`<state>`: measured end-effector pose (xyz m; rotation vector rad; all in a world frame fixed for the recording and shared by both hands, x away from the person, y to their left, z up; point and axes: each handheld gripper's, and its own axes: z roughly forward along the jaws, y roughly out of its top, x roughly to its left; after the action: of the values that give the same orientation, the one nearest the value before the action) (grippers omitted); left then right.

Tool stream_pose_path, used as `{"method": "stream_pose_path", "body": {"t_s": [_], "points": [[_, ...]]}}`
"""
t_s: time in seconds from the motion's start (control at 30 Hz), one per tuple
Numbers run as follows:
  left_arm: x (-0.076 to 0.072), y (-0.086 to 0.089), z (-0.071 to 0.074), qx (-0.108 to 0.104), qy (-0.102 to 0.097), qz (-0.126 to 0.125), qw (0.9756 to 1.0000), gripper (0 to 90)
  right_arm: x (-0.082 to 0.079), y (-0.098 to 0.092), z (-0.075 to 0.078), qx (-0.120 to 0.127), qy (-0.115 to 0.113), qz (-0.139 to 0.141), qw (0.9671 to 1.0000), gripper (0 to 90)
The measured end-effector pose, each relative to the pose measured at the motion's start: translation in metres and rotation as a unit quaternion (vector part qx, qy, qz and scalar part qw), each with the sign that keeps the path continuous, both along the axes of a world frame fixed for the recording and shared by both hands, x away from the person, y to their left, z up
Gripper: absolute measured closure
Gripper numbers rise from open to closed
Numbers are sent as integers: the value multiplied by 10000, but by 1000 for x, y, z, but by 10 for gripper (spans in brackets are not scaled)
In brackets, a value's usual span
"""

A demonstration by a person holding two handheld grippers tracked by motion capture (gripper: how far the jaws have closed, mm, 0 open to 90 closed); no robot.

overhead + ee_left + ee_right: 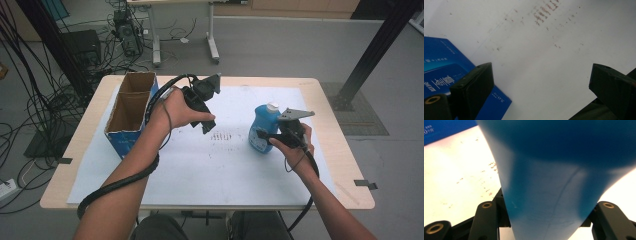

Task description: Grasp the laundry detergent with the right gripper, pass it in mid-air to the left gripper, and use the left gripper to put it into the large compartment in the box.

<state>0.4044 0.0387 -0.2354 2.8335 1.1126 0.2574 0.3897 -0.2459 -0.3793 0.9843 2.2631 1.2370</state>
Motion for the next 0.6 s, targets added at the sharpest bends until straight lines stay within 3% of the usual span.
{"method": "stream_pose_path", "body": {"t_s": [0.17, 0.27, 0.6], "points": [[2, 1, 7, 47, -36, -154, 9999, 64, 5, -2, 5, 4, 112, 77, 9999, 453], [1, 1, 11, -32, -32, -336, 9994, 68, 9, -1, 11, -6, 190, 133, 9997, 453], [7, 11, 33, 183, -79, -948, 9953, 56, 30, 5, 37, 3, 419, 536, 9977, 451]]}}
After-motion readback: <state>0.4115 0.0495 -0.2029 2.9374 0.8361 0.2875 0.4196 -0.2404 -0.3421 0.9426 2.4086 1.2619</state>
